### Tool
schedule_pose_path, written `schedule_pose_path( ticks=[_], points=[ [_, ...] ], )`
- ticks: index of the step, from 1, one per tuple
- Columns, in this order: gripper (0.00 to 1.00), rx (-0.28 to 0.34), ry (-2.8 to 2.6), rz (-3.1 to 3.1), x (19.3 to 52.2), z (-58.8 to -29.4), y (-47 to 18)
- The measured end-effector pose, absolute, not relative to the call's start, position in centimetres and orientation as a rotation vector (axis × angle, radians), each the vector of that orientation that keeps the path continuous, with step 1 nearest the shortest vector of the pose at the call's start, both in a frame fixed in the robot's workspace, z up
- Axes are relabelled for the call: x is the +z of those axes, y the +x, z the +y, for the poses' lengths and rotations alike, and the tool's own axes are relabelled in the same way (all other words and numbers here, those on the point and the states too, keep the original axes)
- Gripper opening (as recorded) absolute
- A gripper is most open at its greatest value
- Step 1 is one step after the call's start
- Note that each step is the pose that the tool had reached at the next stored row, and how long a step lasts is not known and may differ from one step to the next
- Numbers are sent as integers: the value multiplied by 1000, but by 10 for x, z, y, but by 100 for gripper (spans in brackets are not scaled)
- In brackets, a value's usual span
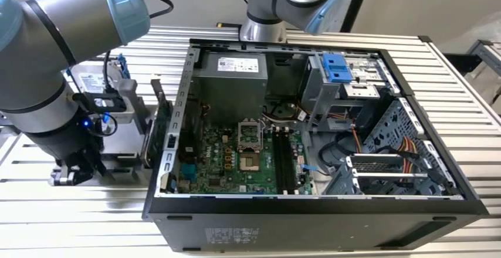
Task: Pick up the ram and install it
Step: 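Pick up the ram and move it above insertion slot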
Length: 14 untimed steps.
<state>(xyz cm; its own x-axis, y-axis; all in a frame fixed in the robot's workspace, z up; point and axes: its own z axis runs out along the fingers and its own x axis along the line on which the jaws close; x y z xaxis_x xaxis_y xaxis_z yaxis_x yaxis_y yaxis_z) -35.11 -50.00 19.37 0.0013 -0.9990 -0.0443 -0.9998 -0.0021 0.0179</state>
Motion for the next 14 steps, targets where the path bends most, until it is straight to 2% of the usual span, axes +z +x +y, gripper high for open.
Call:
schedule_pose_path(
  ticks=[5, 6, 14],
  points=[
    [100, 69, -2211, 2205, 194, -500, -351],
    [0, 69, -2211, 2205, 194, -500, -351],
    [0, 69, -2212, 2203, 194, -500, -351]
  ],
)
